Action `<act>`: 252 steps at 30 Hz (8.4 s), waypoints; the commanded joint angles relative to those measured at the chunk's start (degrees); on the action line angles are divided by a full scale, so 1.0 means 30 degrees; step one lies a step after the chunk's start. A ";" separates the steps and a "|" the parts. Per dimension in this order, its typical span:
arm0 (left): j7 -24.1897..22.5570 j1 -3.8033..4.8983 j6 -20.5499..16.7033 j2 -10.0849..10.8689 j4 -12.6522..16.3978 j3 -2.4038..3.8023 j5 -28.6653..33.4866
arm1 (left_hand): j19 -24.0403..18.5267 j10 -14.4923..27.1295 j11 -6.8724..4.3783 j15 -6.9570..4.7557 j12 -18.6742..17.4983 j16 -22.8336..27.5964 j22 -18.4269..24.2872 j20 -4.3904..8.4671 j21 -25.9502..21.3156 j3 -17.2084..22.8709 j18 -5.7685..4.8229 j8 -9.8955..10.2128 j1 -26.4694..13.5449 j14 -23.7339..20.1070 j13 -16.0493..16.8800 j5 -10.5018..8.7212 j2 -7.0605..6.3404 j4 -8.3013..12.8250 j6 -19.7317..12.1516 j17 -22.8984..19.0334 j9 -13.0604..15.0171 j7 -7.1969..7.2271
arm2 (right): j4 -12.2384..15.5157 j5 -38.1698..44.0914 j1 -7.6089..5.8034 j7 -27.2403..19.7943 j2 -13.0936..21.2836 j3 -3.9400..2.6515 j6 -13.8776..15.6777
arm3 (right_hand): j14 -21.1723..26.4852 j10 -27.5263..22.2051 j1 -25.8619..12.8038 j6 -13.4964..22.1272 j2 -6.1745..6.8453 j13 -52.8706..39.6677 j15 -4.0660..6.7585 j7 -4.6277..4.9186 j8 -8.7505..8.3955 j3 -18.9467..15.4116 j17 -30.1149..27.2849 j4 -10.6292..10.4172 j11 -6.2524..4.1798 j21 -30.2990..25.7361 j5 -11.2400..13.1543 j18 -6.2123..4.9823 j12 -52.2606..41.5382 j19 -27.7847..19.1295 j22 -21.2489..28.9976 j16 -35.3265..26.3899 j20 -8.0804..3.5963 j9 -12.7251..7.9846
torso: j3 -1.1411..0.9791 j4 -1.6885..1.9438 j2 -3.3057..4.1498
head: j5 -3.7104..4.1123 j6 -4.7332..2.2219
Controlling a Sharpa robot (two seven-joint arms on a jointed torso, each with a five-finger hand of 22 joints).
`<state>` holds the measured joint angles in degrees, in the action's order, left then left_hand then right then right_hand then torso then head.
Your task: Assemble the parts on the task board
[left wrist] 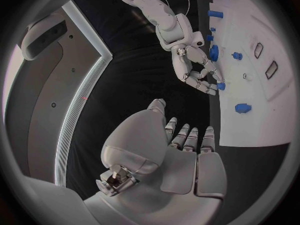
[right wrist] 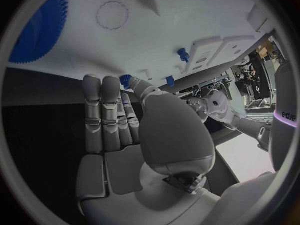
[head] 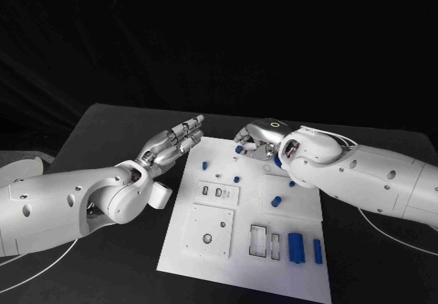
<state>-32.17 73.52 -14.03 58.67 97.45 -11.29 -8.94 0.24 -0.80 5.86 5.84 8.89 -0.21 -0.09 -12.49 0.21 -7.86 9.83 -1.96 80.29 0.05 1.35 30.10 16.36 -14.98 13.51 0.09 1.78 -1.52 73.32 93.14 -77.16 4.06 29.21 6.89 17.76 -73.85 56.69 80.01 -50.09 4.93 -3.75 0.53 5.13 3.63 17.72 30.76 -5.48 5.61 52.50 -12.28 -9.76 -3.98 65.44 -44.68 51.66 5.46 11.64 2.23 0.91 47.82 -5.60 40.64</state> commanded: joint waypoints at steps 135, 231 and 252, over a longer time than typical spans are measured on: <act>0.0280 -0.0101 0.1105 0.0199 -0.0157 -0.0228 0.0721 | 0.0063 -0.0086 0.0480 0.0671 0.0337 -0.0133 -0.0064 -0.0543 0.0046 0.0239 0.0137 -0.0066 0.0153 0.0151 0.0060 0.0115 -0.0013 -0.0048 0.0037 0.0075 0.0040 -0.0061 | 0.3973 0.1148 0.0535 0.2146 0.6004 0.0025 0.0535 | -0.5250 1.1103 -0.2406 0.0403 -0.0611 -2.8749 0.1072 -0.0125 0.0239 -0.3846 1.9383 -0.0886 -0.1991 0.5917 0.0089 0.1405 -2.8675 0.3572 -0.8757 1.2533 -0.0941 0.0653 | 0.0009 -0.0326 0.0123 | -0.0160 0.0118; 0.0048 -0.0103 0.1113 0.0028 -0.0282 -0.0231 0.0957 | 0.0108 -0.0235 0.0706 0.0697 0.0784 -0.0206 -0.0088 -0.0617 0.0079 0.0334 0.0153 -0.0098 0.0232 0.0204 0.0127 0.0172 -0.0032 -0.0018 0.0168 0.0102 0.0056 -0.0188 | 0.2976 -0.1097 -0.0118 0.1137 0.1304 0.0001 -0.1264 | -0.5367 1.1103 -0.2609 -0.1453 -0.0142 -2.8749 0.1115 -0.0154 0.1713 -0.1783 1.9695 -0.0360 -0.2020 0.5912 -0.5810 0.1508 -2.8675 0.4135 -0.9824 1.2735 -0.0954 0.3555 | -0.0021 -0.0329 0.0128 | 0.0078 0.0053; 0.0121 -0.0105 0.1068 0.0038 -0.0356 -0.0232 0.1082 | 0.0118 -0.0252 0.0757 0.0745 0.0820 -0.0230 -0.0089 -0.0670 0.0083 0.0414 0.0153 -0.0136 0.0258 0.0206 0.0115 0.0174 -0.0067 -0.0048 0.0343 0.0103 0.0073 -0.0323 | 0.3019 -0.1626 -0.0116 0.0943 0.1233 0.0000 -0.0792 | -0.4949 1.1103 -0.2911 0.4041 -0.0177 -2.8749 0.1640 -0.1096 0.0011 -0.1835 1.8642 -0.0468 -0.2743 0.4011 -0.1346 0.1167 -2.8675 0.3307 -0.8964 1.1691 -0.1418 0.0961 | -0.0017 -0.0321 0.0125 | 0.0055 0.0119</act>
<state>-31.09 73.20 -11.58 58.85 96.33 -12.01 -5.82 0.65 -1.41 7.71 7.67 11.12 -0.67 -0.28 -14.12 0.21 -6.84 9.83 -2.33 80.52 0.68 1.65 30.28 16.13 -15.07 14.73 0.31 2.02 -2.75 82.30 88.66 -77.53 7.47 32.81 6.90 14.97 -84.03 84.10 71.41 -38.24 4.31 -74.94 5.15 1.86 3.85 12.49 74.90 -6.89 -2.21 64.79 -16.53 -5.27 -89.78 75.81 -71.62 87.01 1.23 14.64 2.20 -0.07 48.20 -5.31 41.02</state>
